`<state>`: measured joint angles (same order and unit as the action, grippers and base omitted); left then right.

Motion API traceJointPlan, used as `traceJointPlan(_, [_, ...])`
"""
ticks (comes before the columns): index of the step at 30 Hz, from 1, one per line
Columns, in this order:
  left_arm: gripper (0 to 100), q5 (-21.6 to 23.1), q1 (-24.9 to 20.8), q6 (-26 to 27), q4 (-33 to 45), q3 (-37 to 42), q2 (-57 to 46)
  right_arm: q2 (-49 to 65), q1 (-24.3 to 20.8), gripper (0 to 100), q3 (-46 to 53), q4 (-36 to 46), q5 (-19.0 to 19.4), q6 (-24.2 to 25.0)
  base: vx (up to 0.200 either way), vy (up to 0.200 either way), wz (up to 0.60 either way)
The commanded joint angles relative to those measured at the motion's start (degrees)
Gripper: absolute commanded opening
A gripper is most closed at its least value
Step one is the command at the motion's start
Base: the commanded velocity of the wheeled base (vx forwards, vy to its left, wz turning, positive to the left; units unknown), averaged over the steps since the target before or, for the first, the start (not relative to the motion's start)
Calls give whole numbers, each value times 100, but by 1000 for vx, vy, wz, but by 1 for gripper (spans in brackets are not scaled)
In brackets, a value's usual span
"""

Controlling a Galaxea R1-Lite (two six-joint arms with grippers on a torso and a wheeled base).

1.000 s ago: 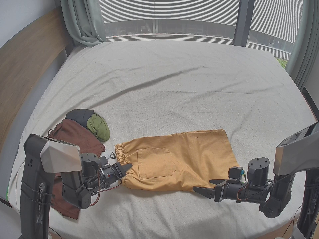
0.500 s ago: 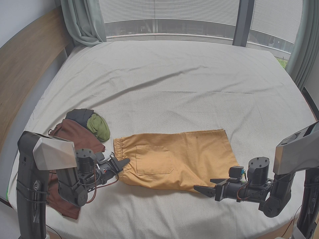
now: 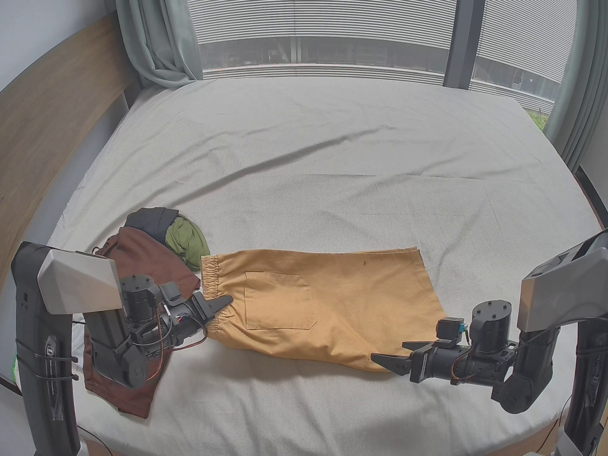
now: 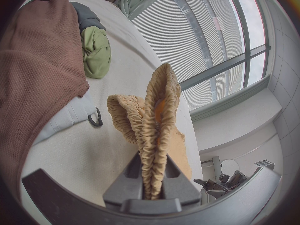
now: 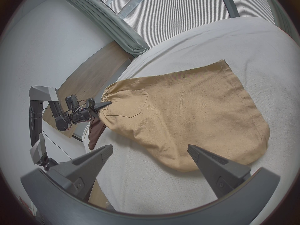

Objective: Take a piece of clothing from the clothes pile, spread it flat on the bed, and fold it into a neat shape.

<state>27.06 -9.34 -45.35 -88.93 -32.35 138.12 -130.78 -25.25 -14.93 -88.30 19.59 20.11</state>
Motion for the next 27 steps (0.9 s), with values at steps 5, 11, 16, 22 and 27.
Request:
traceJointPlan(5, [0,124,222,17,-1,10,-66,-35,2,100,-1,-3,1,1,0,0,0])
traceJointPlan(11, [0,133,239,26,-1,36,-66,-35,2,100,-1,-3,1,1,0,0,0])
traceJointPlan(16, [0,220,442,26,-1,36,-119,-53,2,100,-1,-3,10,10,0,0,0])
traceJointPlan(22, [0,528,670,44,-1,124,-189,-97,2,100,-1,-3,1,1,0,0,0])
traceJointPlan(27, [0,792,960,255,-1,221,-215,-97,2,100,-1,-3,1,1,0,0,0])
